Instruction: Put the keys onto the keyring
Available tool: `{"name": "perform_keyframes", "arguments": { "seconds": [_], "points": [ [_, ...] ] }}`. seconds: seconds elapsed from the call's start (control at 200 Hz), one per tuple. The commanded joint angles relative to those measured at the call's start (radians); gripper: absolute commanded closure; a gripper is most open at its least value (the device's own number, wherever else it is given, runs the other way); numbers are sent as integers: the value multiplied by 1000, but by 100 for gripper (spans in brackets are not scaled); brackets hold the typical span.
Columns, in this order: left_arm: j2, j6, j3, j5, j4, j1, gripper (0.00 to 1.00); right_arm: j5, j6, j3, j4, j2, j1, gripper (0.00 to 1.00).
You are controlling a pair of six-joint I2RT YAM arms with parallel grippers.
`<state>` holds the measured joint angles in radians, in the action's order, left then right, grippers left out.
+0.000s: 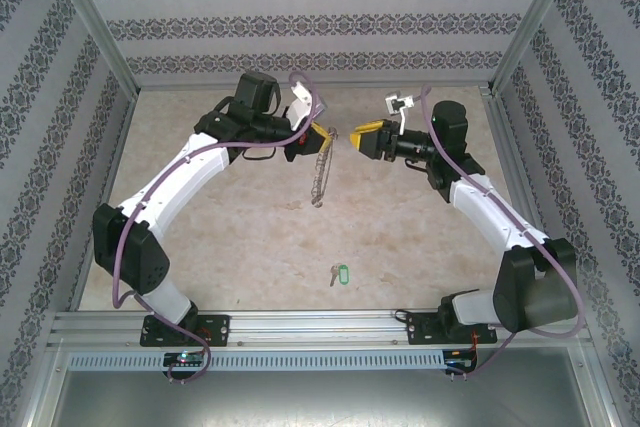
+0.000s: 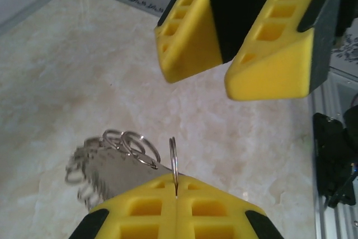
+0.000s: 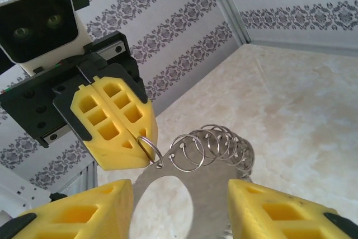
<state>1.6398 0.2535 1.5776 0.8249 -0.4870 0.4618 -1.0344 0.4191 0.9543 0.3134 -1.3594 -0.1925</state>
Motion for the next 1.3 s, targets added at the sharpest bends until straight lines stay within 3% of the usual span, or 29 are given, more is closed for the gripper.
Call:
{"name": "perform_keyframes", "arguments": {
  "seconds": [0.0, 0.685, 1.294],
  "points": [
    [9, 44, 55, 105, -8, -13, 100, -45, 46, 28, 59, 24, -7, 53],
    [32, 88, 181, 269, -64, -16, 100, -151, 59, 126, 85, 79, -35, 50],
    [8, 72, 186, 317, -73, -16, 100, -162, 50, 135, 72, 54, -72, 55]
  ]
}}
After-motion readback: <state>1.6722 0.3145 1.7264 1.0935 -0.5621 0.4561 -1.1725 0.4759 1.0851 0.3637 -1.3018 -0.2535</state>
